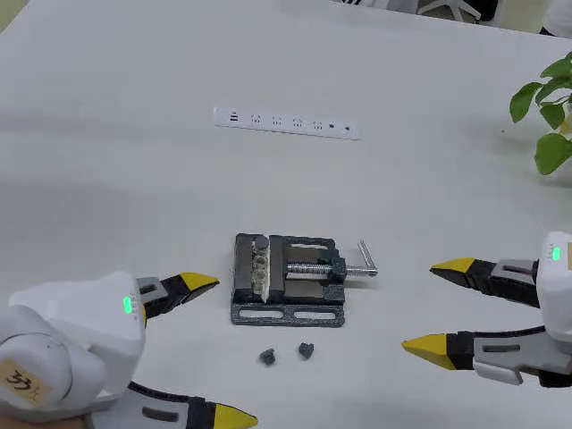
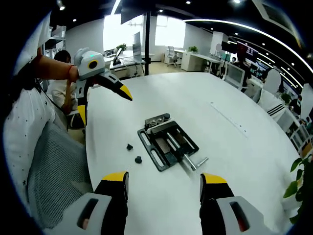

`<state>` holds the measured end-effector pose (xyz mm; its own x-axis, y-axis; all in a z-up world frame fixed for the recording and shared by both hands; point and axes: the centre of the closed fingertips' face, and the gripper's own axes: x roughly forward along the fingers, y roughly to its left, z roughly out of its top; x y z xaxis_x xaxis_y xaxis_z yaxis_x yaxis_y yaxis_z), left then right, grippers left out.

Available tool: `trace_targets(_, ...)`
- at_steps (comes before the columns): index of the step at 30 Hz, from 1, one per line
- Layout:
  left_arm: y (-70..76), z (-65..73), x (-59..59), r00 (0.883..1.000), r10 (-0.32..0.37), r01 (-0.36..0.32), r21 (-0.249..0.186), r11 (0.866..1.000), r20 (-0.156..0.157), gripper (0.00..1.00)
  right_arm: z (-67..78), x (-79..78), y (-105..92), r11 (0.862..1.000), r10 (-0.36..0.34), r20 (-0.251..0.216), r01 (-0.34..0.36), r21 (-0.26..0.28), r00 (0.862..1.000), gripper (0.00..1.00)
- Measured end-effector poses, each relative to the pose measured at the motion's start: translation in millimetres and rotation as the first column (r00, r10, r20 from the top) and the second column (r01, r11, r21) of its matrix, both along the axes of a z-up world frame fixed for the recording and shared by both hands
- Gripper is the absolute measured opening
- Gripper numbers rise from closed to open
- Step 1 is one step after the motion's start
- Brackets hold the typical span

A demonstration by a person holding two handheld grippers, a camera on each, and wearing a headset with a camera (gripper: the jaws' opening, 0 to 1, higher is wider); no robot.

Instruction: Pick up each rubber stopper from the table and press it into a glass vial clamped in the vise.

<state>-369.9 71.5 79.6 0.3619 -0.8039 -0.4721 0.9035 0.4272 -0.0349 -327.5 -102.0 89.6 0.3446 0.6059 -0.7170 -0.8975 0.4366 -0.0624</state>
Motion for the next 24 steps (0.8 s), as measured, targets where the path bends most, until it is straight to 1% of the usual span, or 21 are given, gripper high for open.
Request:
trace_targets(2, 0.3, -2.0, 0.2, 1.0, -0.002, 0.002, 0.012, 1.0, 0.0, 0.82, -0.5, -2.1, -1.7, 1.0, -0.008, 0.0, 0.008, 0.005, 1.0, 0.58)
trace_targets(5, 0.5, -5.9, 0.3, 1.0, 0.001, -0.001, 0.023, 1.0, -0.017, 0.81, -1.5, -5.5, -7.3, 1.0, -0.025, 0.002, 0.025, 0.015, 1.0, 0.59)
trace_targets(9, -0.2, -11.1, 0.2, 1.0, 0.004, -0.002, 0.047, 0.999, -0.028, 0.78, -2.0, -9.0, -13.7, 0.998, -0.049, 0.002, 0.049, 0.026, 0.999, 0.59)
trace_targets(16, -8.0, -18.9, -0.1, 0.999, 0.012, -0.009, 0.073, 0.997, -0.052, 0.72, -4.6, -16.8, -26.8, 0.995, -0.09, -0.001, 0.09, 0.038, 0.996, 0.59)
trace_targets(17, -9.3, -18.9, 0.0, 0.999, 0.013, -0.009, 0.071, 0.997, -0.051, 0.7, -4.7, -17.4, -28.1, 0.995, -0.095, 0.0, 0.095, 0.04, 0.995, 0.59)
trace_targets(18, -10.7, -20.3, 0.7, 0.998, 0.021, -0.017, 0.072, 0.997, -0.056, 0.69, -5.0, -18.3, -30.7, 0.994, -0.103, 0.0, 0.102, 0.042, 0.995, 0.58)
trace_targets(19, -10.2, -22.5, 0.9, 0.997, 0.033, -0.028, 0.08, 0.996, -0.065, 0.67, -5.1, -18.8, -31.9, 0.994, -0.105, 0.0, 0.105, 0.043, 0.995, 0.58)
trace_targets(20, -10.7, -24.9, 0.9, 0.995, 0.049, -0.042, 0.085, 0.995, -0.085, 0.66, -5.1, -19.5, -34.0, 0.993, -0.11, 0.001, 0.11, 0.044, 0.994, 0.58)
trace_targets(21, -10.6, -27.6, 0.4, 0.991, 0.072, -0.062, 0.089, 0.994, -0.113, 0.64, -4.9, -19.7, -35.2, 0.992, -0.114, 0.003, 0.114, 0.046, 0.993, 0.58)
trace_targets(23, -9.9, -34.2, 0.4, 0.981, 0.115, -0.099, 0.107, 0.989, -0.154, 0.62, -5.0, -20.2, -37.5, 0.991, -0.122, 0.003, 0.122, 0.049, 0.993, 0.58)
trace_targets(24, -10.3, -36.7, 0.1, 0.977, 0.129, -0.111, 0.109, 0.988, -0.171, 0.61, -5.4, -20.1, -39.1, 0.991, -0.125, 0.004, 0.124, 0.049, 0.992, 0.58)
